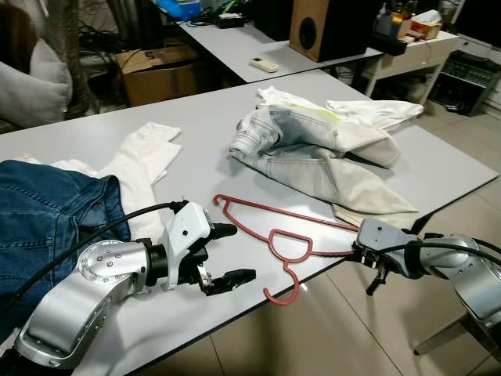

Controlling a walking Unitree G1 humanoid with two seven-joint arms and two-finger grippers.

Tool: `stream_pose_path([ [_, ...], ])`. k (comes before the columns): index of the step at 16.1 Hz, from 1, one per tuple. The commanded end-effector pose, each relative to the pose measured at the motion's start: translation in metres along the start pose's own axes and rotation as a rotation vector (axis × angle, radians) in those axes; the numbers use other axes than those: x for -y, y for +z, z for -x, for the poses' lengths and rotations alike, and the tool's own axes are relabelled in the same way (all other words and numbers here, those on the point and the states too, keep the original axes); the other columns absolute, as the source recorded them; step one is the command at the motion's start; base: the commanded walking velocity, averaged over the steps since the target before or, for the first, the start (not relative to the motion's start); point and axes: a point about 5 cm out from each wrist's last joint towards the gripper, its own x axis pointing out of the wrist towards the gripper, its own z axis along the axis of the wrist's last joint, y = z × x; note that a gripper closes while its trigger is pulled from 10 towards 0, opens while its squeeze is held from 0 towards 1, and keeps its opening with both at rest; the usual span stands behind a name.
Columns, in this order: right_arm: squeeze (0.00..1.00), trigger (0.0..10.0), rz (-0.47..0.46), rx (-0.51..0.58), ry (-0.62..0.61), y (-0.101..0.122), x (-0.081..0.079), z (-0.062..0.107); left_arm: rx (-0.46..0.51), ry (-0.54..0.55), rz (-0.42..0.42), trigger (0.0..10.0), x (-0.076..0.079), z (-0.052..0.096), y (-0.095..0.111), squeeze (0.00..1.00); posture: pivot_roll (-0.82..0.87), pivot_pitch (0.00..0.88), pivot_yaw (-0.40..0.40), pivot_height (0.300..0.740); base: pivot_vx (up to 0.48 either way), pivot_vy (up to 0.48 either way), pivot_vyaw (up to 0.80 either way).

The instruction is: Hang hanger

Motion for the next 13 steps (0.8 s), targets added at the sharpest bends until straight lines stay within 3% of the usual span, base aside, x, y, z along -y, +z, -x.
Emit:
stream_pose_path([
  [1,0.0,0.0,0.003,0.01,-0.02,0.002,0.006,0.001,-0.004,0.019,-0.01,10.0,-0.002,0.003,0.002,0.0,-0.14,0.0,-0.001,0.74,0.0,0.0,0.0],
  [7,0.0,0.0,0.025,0.098,-0.052,0.012,0.007,0.005,-0.006,0.03,-0.016,10.0,-0.006,0.005,0.002,0.0,-0.14,0.0,0.013,0.74,0.0,0.0,0.0],
  [13,0.0,0.0,-0.037,0.458,-0.039,0.058,0.001,0.028,-0.012,0.155,-0.023,10.0,-0.026,0.018,-0.001,0.0,-0.15,0.0,0.035,0.74,0.0,0.0,0.0],
])
